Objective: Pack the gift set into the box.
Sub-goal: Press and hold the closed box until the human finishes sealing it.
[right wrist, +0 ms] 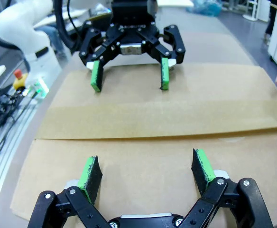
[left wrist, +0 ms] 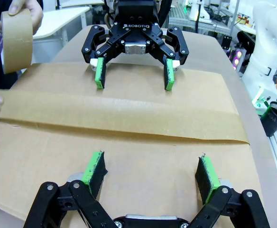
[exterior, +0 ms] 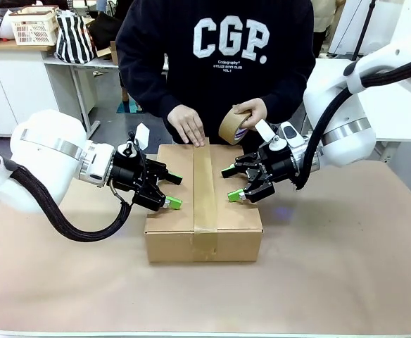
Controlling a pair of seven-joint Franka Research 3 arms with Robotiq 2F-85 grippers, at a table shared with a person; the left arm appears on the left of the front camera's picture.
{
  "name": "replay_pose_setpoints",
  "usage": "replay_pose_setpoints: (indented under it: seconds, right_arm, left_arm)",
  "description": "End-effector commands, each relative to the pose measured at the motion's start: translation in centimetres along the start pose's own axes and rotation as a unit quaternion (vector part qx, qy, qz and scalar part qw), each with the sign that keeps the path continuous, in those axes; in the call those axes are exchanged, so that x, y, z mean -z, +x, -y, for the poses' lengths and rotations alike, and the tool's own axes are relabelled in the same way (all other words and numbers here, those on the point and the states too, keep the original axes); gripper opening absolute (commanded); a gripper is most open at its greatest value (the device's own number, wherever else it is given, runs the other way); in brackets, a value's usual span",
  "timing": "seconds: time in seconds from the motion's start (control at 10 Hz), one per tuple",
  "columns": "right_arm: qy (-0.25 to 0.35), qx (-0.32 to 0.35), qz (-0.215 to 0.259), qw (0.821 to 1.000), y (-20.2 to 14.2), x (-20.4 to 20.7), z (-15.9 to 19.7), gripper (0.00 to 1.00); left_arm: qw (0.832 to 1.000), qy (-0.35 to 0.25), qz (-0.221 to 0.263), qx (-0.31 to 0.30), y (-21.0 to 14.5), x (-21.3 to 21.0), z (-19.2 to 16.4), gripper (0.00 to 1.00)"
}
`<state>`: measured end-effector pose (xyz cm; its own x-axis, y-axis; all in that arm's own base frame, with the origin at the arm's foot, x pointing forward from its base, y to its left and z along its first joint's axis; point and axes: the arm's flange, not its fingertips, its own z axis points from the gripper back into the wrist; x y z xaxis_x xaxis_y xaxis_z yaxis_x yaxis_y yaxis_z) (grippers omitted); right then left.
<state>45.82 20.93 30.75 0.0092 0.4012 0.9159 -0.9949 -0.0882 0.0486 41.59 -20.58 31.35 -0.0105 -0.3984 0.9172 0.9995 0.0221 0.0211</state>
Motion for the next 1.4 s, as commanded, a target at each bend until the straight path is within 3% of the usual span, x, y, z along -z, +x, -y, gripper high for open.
replay_pose_setpoints:
  seconds: [0.0, 1.3]
  right_arm:
    - [-0.002, 0.001, -0.002, 1.0, -0.11, 0.06, -0.05, 1.0]
    - [-0.002, 0.001, -0.002, 1.0, -0.11, 0.06, -0.05, 1.0]
  left_arm:
    - [1.0, 0.002, -0.005, -0.001, -0.21, -0.02, 0.17, 1.0]
    - [1.0, 0.002, -0.005, -0.001, -0.21, -0.02, 0.17, 1.0]
